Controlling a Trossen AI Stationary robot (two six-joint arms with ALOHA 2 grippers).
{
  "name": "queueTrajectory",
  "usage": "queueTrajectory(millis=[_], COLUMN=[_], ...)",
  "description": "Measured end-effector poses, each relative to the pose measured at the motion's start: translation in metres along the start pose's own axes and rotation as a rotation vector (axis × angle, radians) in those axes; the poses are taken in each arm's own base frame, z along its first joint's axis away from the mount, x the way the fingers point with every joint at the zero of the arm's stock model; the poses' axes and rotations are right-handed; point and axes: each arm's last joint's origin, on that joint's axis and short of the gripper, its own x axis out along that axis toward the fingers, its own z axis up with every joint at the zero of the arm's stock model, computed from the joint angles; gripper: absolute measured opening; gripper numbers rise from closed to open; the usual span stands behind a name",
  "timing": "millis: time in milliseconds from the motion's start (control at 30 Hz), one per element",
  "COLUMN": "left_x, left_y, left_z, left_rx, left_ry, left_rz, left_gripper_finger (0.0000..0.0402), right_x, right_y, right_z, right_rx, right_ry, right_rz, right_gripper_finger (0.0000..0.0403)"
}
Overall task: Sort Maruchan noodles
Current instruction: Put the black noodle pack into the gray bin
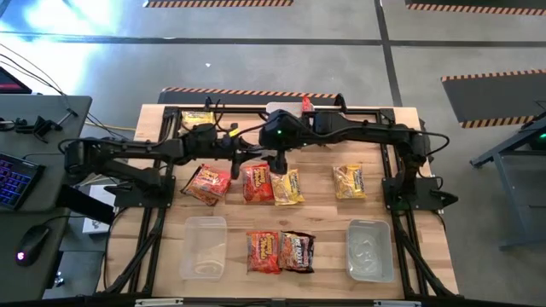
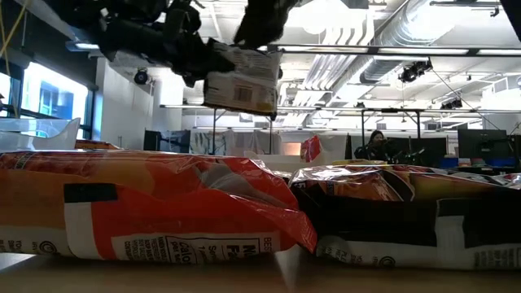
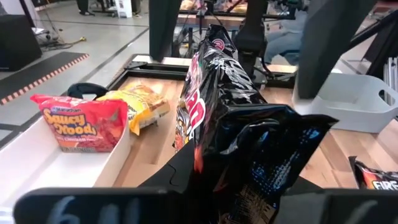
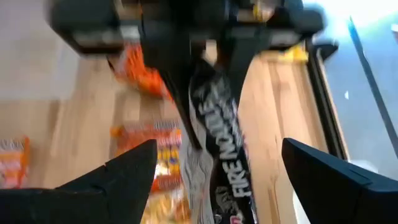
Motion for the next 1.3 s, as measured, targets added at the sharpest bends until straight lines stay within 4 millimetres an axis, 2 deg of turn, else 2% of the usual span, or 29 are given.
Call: queueTrajectory(millis=[200, 333, 800, 1000, 1133, 1200, 1300], left_x=[0.005, 0.005, 0.005, 0.002, -0.008, -0.016, -0.026], left_y=[0.000, -0.001, -0.003, -0.005, -0.005, -0.006, -0.008], left_z=[0.007, 0.009, 0.008, 0.008, 0.011, 0.014, 0.007], left_rx=[-0.003, -0.008, -0.038, -0.051, -0.051, -0.039, -0.041], left_ry=[-0.008, -0.010, 0.012, 0.029, 0.052, 0.037, 0.015], left_rz=[-0.005, -0.008, -0.017, -0.027, -0.025, -0.023, -0.030], left_gripper_finger=[0.0069, 0.0069, 0.0070, 0.0100, 0.0137, 0.0153, 0.0170], right_x=[0.017, 0.023, 0.025, 0.025, 0.014, 0.003, -0.015], right_y=[0.001, 0.003, 0.003, 0.003, 0.003, 0.005, 0.012], right_z=[-0.011, -0.013, -0.014, -0.013, -0.014, -0.015, -0.016], right_rx=[-0.018, -0.019, 0.007, -0.016, -0.045, -0.050, -0.038], right_ry=[0.110, 0.137, 0.138, 0.132, 0.139, 0.149, 0.164], right_rz=[0.035, 0.057, 0.077, 0.077, 0.081, 0.082, 0.083], right_gripper_finger=[0.0325, 0.0307, 0.0126, 0.0088, 0.0086, 0.0085, 0.0084])
